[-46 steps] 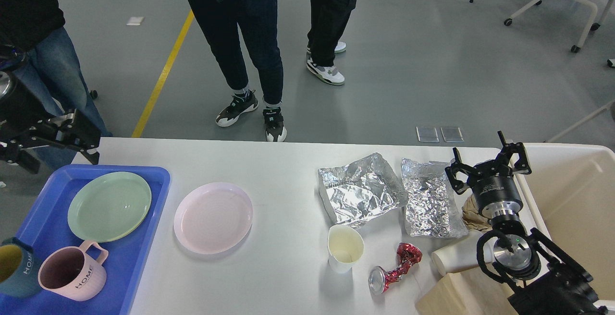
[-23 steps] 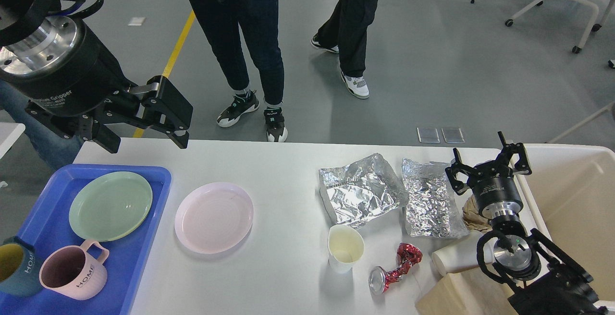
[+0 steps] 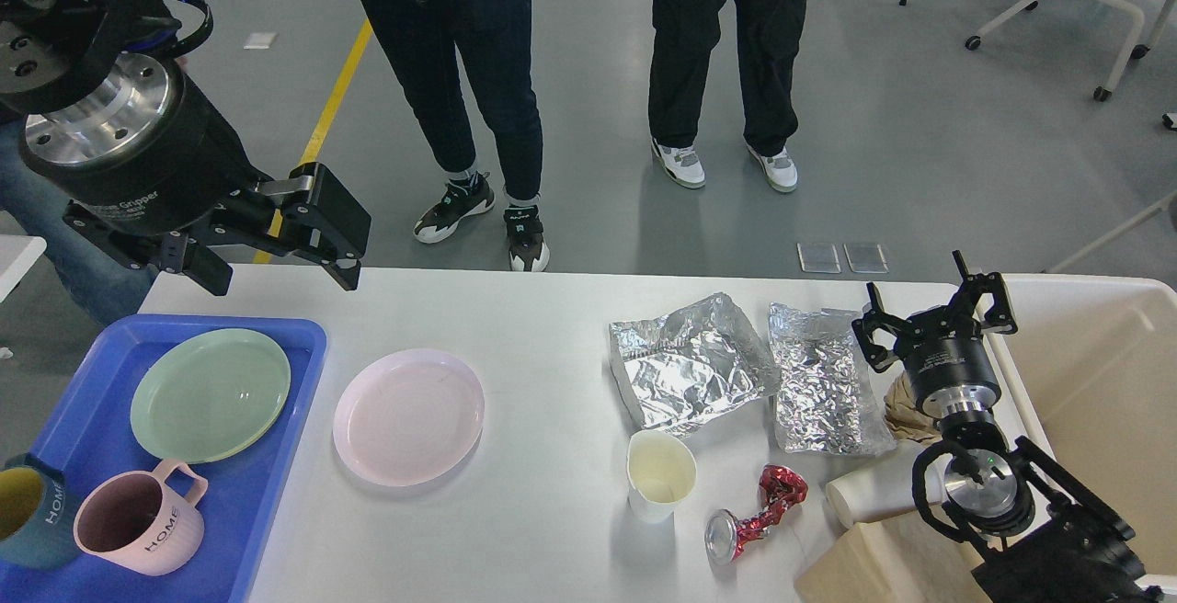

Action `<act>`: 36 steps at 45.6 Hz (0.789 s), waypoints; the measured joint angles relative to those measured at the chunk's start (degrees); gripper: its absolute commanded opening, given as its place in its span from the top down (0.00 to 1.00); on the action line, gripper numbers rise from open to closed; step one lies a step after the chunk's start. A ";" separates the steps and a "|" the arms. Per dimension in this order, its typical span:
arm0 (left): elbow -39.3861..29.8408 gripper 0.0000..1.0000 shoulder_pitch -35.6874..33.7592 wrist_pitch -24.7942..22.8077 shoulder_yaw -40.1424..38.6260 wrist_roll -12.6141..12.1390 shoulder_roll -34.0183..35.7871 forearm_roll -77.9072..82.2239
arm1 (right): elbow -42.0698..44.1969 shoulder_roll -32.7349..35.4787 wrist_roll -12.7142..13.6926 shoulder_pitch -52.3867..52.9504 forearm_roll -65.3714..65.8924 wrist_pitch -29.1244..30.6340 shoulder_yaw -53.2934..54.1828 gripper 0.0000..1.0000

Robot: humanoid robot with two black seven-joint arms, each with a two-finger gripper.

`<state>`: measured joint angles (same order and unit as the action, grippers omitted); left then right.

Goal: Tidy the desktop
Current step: 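Raise the left gripper and move it toward the pink plate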

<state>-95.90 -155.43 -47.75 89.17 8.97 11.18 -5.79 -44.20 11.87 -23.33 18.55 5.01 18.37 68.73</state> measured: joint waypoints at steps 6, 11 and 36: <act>1.22 0.04 3.13 0.79 0.07 0.33 -0.55 -2.72 | 0.00 0.00 0.00 0.00 0.00 0.00 0.00 0.00; 2.73 0.05 7.23 1.79 0.63 0.24 -2.02 -5.94 | 0.00 0.00 0.00 0.00 0.00 0.00 0.00 0.00; 6.21 0.04 30.99 18.86 -3.75 -9.21 -2.40 -29.92 | -0.01 0.00 -0.03 0.01 0.00 0.00 0.00 0.00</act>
<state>-89.68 -124.44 -28.88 85.42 -0.24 8.78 -35.70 -44.21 11.87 -23.36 18.55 5.01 18.37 68.73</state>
